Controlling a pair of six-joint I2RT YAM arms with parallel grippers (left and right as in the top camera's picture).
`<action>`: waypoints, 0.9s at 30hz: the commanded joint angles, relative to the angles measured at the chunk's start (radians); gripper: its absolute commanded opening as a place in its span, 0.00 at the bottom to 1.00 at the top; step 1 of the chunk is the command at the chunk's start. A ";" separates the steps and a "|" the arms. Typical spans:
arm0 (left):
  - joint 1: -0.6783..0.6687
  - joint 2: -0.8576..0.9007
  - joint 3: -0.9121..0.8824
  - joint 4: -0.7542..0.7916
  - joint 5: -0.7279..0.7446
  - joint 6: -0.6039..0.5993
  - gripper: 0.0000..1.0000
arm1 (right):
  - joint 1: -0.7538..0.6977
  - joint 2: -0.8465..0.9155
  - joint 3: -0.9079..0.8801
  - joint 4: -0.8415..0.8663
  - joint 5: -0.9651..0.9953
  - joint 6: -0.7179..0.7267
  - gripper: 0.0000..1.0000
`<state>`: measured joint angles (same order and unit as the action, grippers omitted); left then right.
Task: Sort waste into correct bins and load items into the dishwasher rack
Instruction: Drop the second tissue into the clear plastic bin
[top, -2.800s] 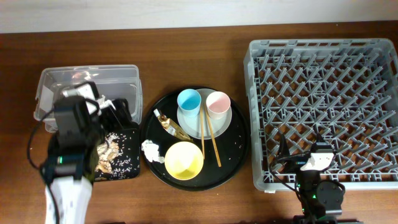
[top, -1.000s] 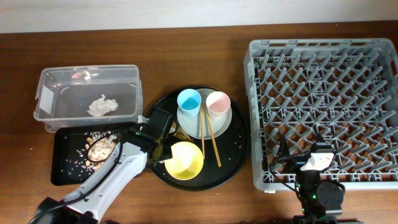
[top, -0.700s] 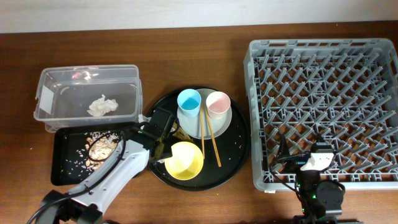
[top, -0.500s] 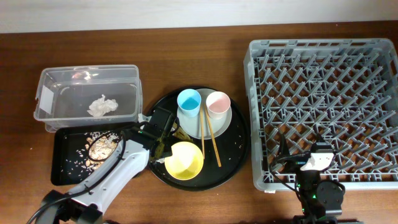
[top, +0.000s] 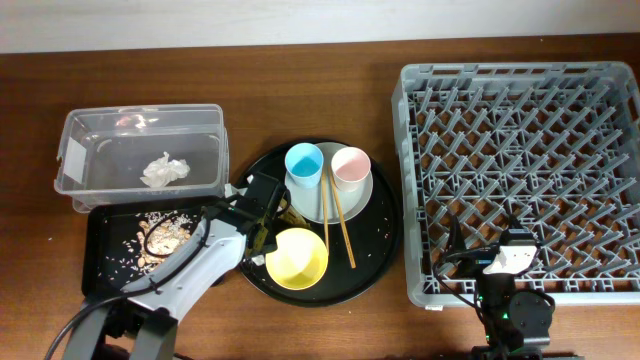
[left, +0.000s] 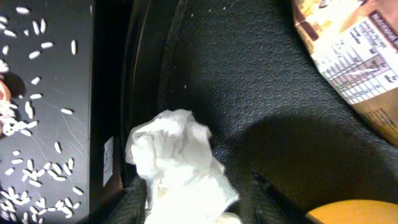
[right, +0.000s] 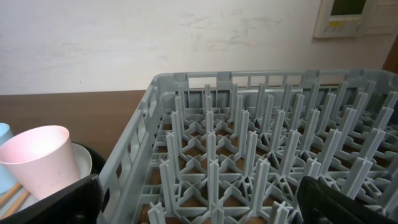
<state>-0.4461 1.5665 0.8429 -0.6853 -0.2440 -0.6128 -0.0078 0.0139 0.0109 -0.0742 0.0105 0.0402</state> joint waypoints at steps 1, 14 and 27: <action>-0.004 0.011 -0.010 0.005 -0.019 -0.004 0.28 | -0.006 -0.008 -0.005 -0.005 0.002 -0.006 0.98; -0.003 -0.094 0.145 -0.092 -0.014 0.050 0.00 | -0.006 -0.008 -0.005 -0.005 0.001 -0.006 0.98; 0.157 -0.206 0.390 -0.048 -0.112 0.170 0.00 | -0.006 -0.008 -0.005 -0.005 0.001 -0.006 0.98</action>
<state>-0.3813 1.3518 1.2209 -0.7582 -0.2859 -0.4747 -0.0082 0.0139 0.0109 -0.0742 0.0105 0.0406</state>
